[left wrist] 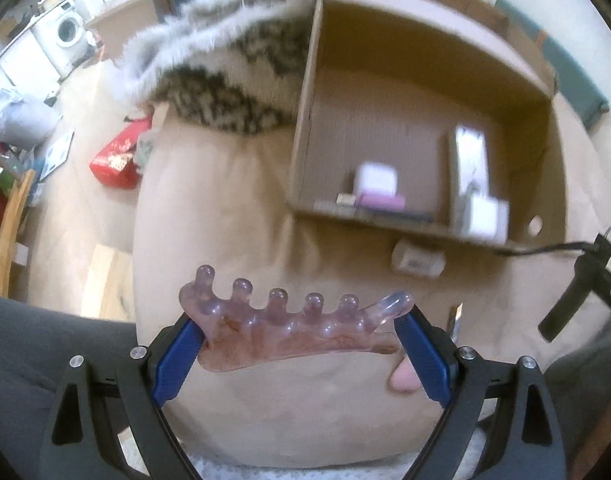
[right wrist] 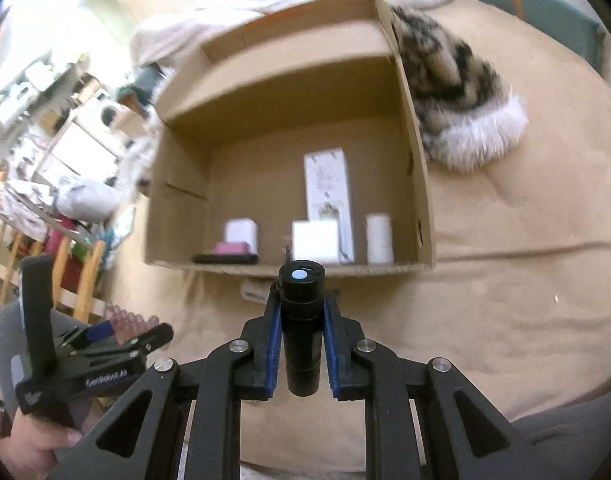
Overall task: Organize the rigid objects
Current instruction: 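Release the comb in the box while the right tool sets the flashlight by the pill bottle, then withdraw both open tools from the box toward the remaining items, then grasp the pink keychain pouch with the left tool while the right tool grasps the gold AA battery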
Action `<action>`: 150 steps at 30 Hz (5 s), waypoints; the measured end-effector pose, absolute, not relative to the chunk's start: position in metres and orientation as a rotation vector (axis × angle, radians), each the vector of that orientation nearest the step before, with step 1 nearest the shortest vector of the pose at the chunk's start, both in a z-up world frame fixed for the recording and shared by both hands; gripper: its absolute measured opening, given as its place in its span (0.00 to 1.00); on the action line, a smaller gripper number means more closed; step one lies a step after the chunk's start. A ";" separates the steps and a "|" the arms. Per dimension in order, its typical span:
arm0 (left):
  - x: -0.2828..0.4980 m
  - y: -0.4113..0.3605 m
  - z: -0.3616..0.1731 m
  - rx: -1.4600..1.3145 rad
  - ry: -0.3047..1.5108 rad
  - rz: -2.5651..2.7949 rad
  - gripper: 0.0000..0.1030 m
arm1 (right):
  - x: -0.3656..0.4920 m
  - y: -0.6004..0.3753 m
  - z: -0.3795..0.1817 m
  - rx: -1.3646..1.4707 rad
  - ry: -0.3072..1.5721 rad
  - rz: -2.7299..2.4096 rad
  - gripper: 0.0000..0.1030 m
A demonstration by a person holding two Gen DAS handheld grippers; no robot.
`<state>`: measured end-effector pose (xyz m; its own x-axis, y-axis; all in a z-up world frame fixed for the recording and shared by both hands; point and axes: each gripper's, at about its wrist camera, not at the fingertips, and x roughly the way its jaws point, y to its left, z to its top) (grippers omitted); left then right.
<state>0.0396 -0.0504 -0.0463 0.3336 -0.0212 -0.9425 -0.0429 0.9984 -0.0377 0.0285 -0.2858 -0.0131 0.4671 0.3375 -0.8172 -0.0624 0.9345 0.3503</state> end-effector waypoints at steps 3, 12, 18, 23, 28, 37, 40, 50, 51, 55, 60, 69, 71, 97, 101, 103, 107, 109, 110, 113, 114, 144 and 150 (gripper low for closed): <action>0.046 -0.055 -0.027 -0.064 1.198 -0.016 0.89 | 0.030 -0.290 0.008 0.289 1.024 0.261 0.20; 0.080 -0.065 0.014 -0.064 1.135 -0.076 0.89 | 0.054 -0.283 0.067 0.308 0.892 0.319 0.20; 0.108 -0.073 0.022 -0.061 1.121 -0.132 0.89 | 0.082 -0.282 0.087 0.323 0.844 0.342 0.20; 0.124 -0.089 0.005 -0.021 1.145 -0.167 0.89 | 0.105 -0.281 0.066 0.307 0.872 0.328 0.20; 0.141 -0.105 -0.019 0.000 1.190 -0.191 0.89 | 0.124 -0.290 0.013 0.322 0.975 0.281 0.20; 0.154 -0.122 -0.062 0.067 1.189 -0.227 0.89 | 0.132 -0.294 -0.052 0.253 1.130 0.178 0.20; 0.155 -0.124 -0.073 0.093 1.197 -0.211 0.89 | 0.136 -0.293 -0.063 0.217 1.166 0.149 0.20; 0.155 -0.134 -0.086 0.107 1.223 -0.207 0.89 | 0.146 -0.283 -0.080 0.137 1.212 0.118 0.20; 0.155 -0.135 -0.087 0.103 1.225 -0.206 0.89 | 0.145 -0.281 -0.080 0.122 1.210 0.115 0.20; 0.159 -0.133 -0.086 0.081 1.228 -0.203 0.89 | 0.150 -0.278 -0.081 0.141 1.208 0.117 0.20; 0.161 -0.128 -0.087 0.087 1.230 -0.195 0.89 | 0.152 -0.283 -0.079 0.185 1.201 0.120 0.20; 0.169 -0.113 -0.084 -0.009 1.229 -0.182 0.99 | 0.152 -0.295 -0.069 0.292 1.162 0.146 0.21; 0.169 -0.108 -0.081 -0.020 1.217 -0.179 0.99 | 0.152 -0.296 -0.066 0.308 1.147 0.159 0.22; 0.157 -0.089 -0.049 -0.047 1.132 -0.173 0.99 | 0.145 -0.285 -0.051 0.246 1.073 0.158 0.61; 0.155 -0.084 -0.042 -0.050 1.117 -0.167 0.99 | 0.142 -0.281 -0.049 0.233 1.070 0.158 0.61; 0.152 -0.082 -0.039 -0.049 1.108 -0.164 0.99 | 0.139 -0.280 -0.047 0.224 1.064 0.155 0.61; 0.146 -0.081 -0.031 -0.033 1.087 -0.175 0.99 | 0.130 -0.284 -0.041 0.235 1.054 0.155 0.61; 0.141 -0.084 -0.027 0.003 1.069 -0.179 0.99 | 0.124 -0.285 -0.038 0.241 1.051 0.153 0.61; 0.138 -0.085 -0.026 0.012 1.064 -0.185 0.99 | 0.120 -0.286 -0.036 0.244 1.049 0.156 0.61; 0.127 -0.087 -0.024 0.018 1.052 -0.192 0.99 | 0.107 -0.285 -0.034 0.252 1.045 0.167 0.61; 0.125 -0.088 -0.024 0.017 1.049 -0.191 0.99 | 0.103 -0.285 -0.034 0.255 1.049 0.172 0.61; 0.045 -0.114 -0.111 0.106 1.383 -0.269 0.97 | 0.061 -0.291 -0.084 0.418 1.285 0.170 0.61; 0.035 -0.144 -0.145 0.193 1.502 -0.372 0.90 | 0.064 -0.291 -0.085 0.418 1.288 0.168 0.61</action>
<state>0.0347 -0.1436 -0.1454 0.0270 -0.1206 -0.9923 0.3560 0.9288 -0.1032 0.0642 -0.2905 -0.0845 0.2790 0.3505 -0.8940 0.1093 0.9134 0.3922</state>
